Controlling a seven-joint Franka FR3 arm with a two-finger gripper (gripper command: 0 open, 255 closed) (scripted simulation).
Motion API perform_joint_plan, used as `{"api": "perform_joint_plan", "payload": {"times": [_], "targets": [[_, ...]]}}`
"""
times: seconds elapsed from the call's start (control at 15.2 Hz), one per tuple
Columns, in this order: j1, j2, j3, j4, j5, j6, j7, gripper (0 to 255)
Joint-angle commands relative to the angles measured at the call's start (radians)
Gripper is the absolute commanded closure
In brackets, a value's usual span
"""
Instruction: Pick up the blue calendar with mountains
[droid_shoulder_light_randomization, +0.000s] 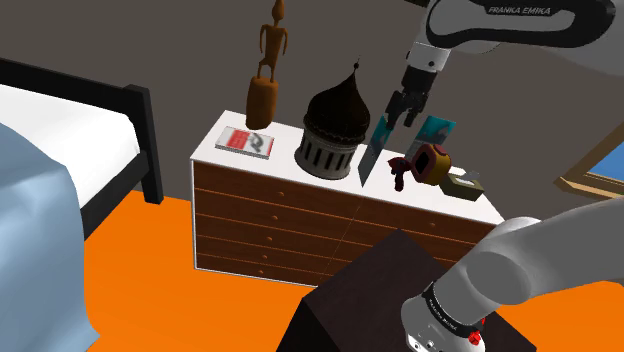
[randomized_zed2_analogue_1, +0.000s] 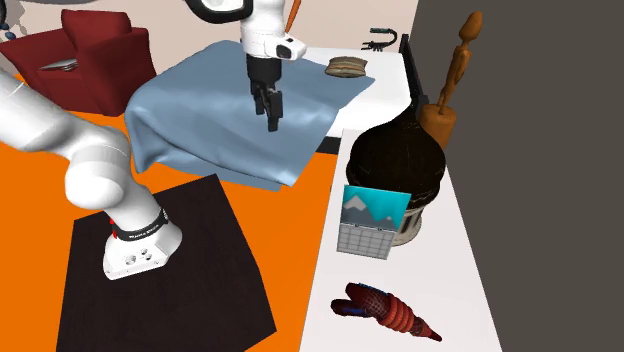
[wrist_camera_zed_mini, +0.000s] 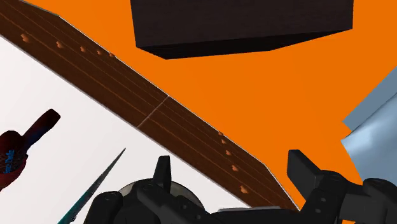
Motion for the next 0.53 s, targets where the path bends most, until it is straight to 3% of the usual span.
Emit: {"api": "perform_joint_plan", "payload": {"times": [0.0, 0.46], "targets": [[-0.018, 0.062, -0.027, 0.037, 0.001, 0.019, 0.001, 0], [-0.074, 0.304, -0.114, 0.213, 0.039, 0.056, 0.000, 0]]}}
